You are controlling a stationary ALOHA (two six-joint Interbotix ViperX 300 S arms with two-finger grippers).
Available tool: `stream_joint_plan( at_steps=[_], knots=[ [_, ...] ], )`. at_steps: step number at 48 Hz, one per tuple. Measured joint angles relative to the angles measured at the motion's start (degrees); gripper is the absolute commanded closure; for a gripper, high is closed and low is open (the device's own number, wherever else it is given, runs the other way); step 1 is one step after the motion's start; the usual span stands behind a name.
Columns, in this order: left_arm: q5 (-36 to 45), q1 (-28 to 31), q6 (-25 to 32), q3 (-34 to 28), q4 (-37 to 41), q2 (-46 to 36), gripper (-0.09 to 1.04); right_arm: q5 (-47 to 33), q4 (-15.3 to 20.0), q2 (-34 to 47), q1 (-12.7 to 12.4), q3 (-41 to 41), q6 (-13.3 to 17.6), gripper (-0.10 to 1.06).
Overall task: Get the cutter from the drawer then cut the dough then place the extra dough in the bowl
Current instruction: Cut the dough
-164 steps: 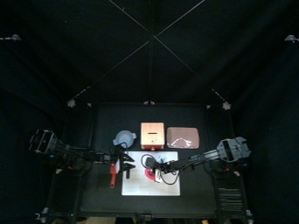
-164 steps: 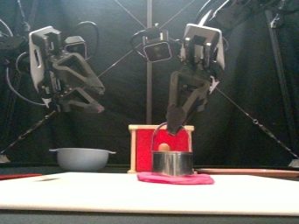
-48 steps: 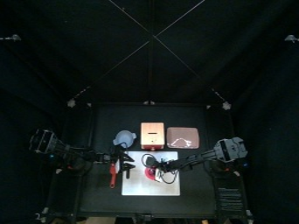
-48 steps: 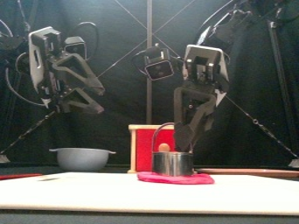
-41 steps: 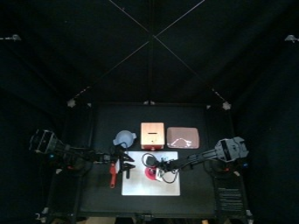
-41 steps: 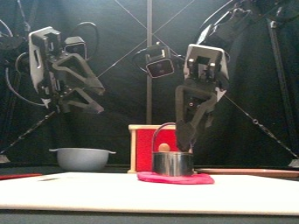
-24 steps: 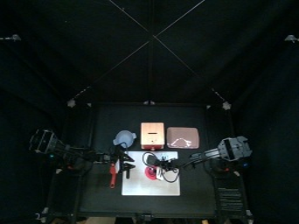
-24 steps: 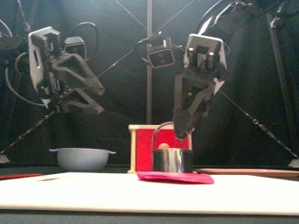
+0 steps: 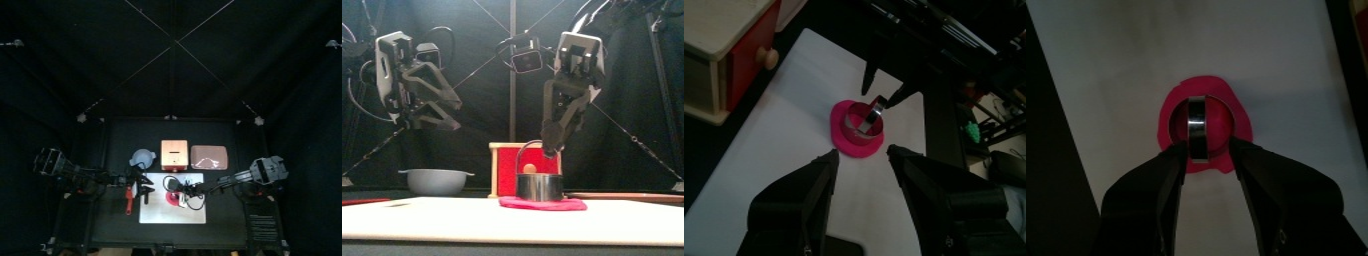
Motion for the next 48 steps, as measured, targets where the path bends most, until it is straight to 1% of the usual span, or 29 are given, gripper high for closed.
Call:
stream_joint_plan(
  at_steps=[13, 23, 29, 35, 43, 48],
  knots=[
    [0.0, 0.0, 0.0, 0.0, 0.0, -0.1, 0.12, 0.1, -0.4, -0.2, 0.7, -0.8, 0.1, 0.2],
    [0.0, -0.9, 0.9, -0.2, 0.7, 0.2, 0.12, 0.1, -1.7, -0.1, 0.4, -0.9, 0.1, 0.2],
    [0.0, -2.5, 2.7, -1.8, 5.2, 3.0, 0.12, 0.0, -2.1, 0.0, 0.4, -0.9, 0.1, 0.2],
    [0.1, -2.6, 4.7, -5.1, 9.2, 7.6, 0.12, 0.0, -2.6, 0.1, 0.3, -0.9, 0.2, 0.2],
    [1.3, -2.5, 6.0, -8.5, 10.3, 13.4, 0.12, -0.2, -3.1, 0.4, 0.3, -0.9, 0.3, 0.2],
    [2.0, -1.6, 6.1, -10.0, 10.3, 15.6, 0.12, -0.4, -3.3, 0.8, 0.3, -1.0, 0.3, 0.2]
  ],
)
